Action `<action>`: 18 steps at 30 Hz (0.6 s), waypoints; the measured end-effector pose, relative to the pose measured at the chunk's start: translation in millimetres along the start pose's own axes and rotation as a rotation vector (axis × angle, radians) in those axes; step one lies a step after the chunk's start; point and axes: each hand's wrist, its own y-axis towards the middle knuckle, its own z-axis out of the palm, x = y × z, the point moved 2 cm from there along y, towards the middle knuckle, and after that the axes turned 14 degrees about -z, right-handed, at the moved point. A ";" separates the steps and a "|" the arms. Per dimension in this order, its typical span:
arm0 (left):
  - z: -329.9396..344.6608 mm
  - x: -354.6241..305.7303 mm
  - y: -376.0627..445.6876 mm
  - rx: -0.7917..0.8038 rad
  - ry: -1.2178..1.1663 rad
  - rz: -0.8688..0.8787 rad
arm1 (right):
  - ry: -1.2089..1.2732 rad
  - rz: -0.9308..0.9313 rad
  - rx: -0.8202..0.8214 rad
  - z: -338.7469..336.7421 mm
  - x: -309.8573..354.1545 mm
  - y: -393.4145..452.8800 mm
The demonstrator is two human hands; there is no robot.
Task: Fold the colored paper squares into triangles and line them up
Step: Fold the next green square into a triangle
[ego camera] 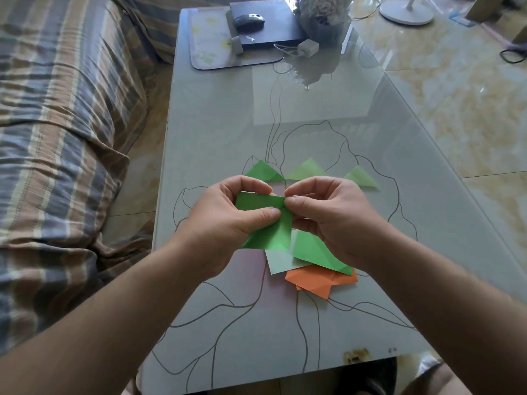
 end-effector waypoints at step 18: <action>5.0 -2.0 -8.6 -0.115 0.063 0.108 | -0.005 -0.053 0.028 3.0 1.5 -3.0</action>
